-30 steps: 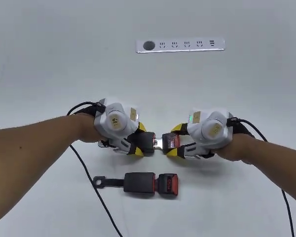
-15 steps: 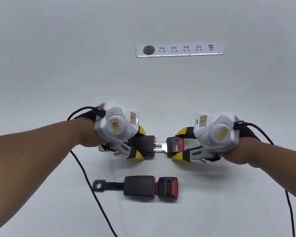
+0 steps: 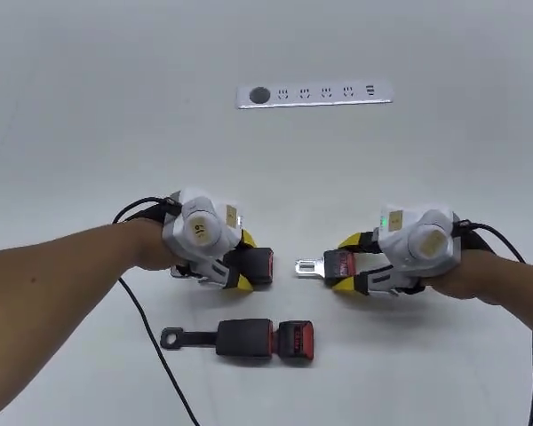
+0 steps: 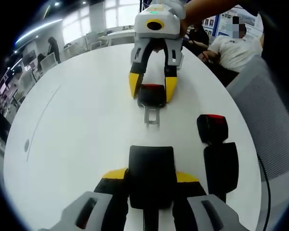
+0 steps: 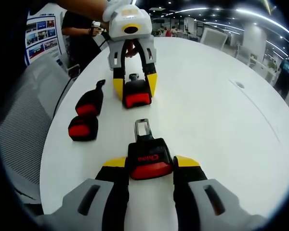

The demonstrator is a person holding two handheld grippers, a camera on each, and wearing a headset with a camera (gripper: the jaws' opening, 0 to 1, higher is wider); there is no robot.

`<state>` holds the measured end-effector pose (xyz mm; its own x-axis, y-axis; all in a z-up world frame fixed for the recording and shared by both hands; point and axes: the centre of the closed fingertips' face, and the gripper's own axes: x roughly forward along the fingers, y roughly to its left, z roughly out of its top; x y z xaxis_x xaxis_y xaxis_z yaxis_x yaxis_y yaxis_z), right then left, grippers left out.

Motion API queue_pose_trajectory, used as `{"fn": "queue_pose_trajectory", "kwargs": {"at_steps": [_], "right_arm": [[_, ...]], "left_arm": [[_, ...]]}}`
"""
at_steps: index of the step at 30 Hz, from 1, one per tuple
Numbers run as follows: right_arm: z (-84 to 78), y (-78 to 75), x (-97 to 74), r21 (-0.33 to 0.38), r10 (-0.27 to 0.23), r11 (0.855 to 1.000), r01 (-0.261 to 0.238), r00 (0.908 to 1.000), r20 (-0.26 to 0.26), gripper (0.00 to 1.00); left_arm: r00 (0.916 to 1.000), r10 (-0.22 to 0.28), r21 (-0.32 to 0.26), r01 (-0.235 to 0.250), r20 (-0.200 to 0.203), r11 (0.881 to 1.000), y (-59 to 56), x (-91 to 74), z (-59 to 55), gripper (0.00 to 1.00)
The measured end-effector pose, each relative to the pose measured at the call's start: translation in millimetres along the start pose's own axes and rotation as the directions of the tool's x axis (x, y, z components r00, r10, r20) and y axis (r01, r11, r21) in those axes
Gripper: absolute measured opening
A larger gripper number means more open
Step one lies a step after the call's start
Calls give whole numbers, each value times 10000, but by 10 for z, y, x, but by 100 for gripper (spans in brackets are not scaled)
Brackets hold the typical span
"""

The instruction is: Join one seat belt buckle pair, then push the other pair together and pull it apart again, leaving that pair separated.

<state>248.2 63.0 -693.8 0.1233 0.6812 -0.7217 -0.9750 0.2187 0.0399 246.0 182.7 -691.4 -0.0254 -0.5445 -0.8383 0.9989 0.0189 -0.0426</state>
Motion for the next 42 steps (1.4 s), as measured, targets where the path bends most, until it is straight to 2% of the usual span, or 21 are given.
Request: {"fn": "queue_pose_trajectory", "kwargs": {"at_steps": [7,19,21,25,31,36,42], "right_arm": [[-159,-47,-169,134,-51,9999,53,9999,-93,34],[-253,24,-390,275,-121,9995,124,9998,-140,35],[-282,-16,-423,345,-152,9993,157,9998,-148,35],[-342,-72,-447,319,-152,9994,156,9998,-138,35],[-392,-58,-526,509,-216,9985,223,9997,-141,35],[-426,-55,-527,629,-231,9978,232,9997,-23,35],[-424,-65,-506,658,-196,9976,205,9997,-148,35]], "left_arm": [[10000,-6,-35,6,51,10000,-2,-2,-12,35],[10000,-32,-38,33,92,10000,0,-8,-23,35],[10000,-29,-39,29,81,10000,-1,-8,-24,35],[10000,-20,-39,20,78,10000,-16,-13,-13,36],[9999,-24,-32,25,113,10000,-20,-15,-15,36],[9999,-11,-1,11,152,10000,-20,-13,-18,36],[10000,-49,33,49,-63,10000,-9,-3,-27,36]]}}
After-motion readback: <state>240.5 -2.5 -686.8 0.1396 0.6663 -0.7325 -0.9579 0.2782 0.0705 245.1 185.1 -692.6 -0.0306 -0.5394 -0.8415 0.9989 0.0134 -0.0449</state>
